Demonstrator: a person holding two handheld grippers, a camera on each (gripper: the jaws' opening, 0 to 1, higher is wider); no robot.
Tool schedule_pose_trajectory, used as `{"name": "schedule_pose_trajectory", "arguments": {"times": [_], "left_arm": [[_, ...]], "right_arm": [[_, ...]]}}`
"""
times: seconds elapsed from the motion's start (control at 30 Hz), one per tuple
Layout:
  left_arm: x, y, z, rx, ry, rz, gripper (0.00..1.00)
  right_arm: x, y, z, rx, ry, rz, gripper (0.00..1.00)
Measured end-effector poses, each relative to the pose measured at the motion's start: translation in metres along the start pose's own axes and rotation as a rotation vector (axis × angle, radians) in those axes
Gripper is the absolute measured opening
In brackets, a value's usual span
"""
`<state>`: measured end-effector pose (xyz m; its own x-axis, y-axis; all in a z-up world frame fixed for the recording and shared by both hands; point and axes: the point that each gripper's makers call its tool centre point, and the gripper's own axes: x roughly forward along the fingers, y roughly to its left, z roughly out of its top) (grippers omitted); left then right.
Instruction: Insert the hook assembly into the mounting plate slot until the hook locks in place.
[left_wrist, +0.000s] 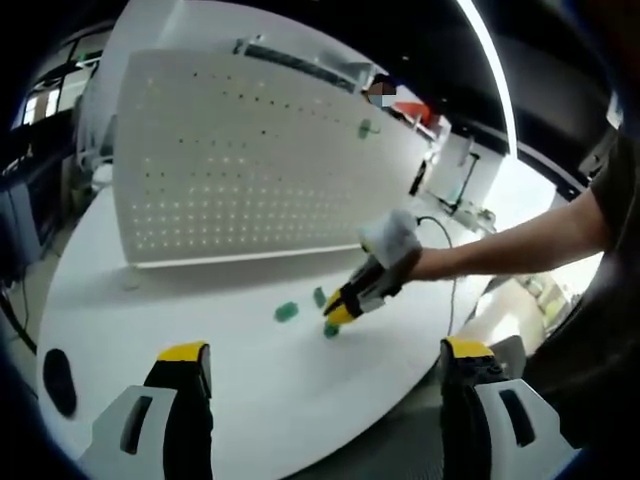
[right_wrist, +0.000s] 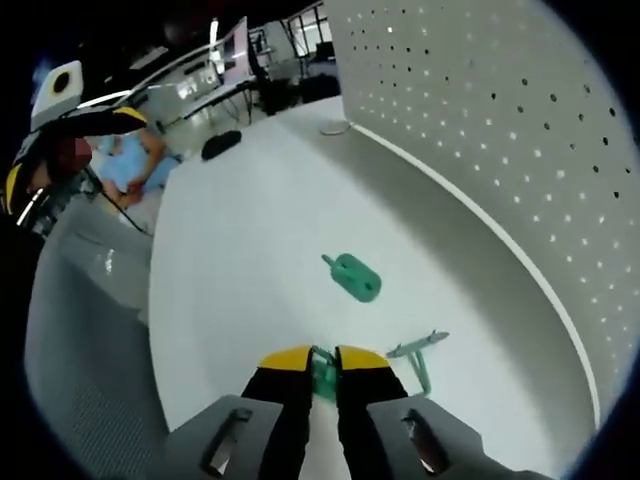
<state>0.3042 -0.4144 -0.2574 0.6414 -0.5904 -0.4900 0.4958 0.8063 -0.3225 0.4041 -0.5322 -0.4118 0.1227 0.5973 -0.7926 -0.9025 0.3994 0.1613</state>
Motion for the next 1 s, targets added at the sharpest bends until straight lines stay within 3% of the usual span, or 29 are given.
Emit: {"name": "schedule_pose_trajectory", "arguments": {"times": [0.87, 1.0], "left_arm": [[-0.003, -0.003, 0.009, 0.016, -0.022, -0.001, 0.97], [-0.003, -0.004, 0.009, 0.017, -0.024, -0.003, 0.97]], "right_arm": [[0.000, 0.003, 0.007, 0.030, -0.036, -0.059, 0.00], [-0.008, 0.005, 0.020, 0.039, -0.073, -0.066, 0.00]]}}
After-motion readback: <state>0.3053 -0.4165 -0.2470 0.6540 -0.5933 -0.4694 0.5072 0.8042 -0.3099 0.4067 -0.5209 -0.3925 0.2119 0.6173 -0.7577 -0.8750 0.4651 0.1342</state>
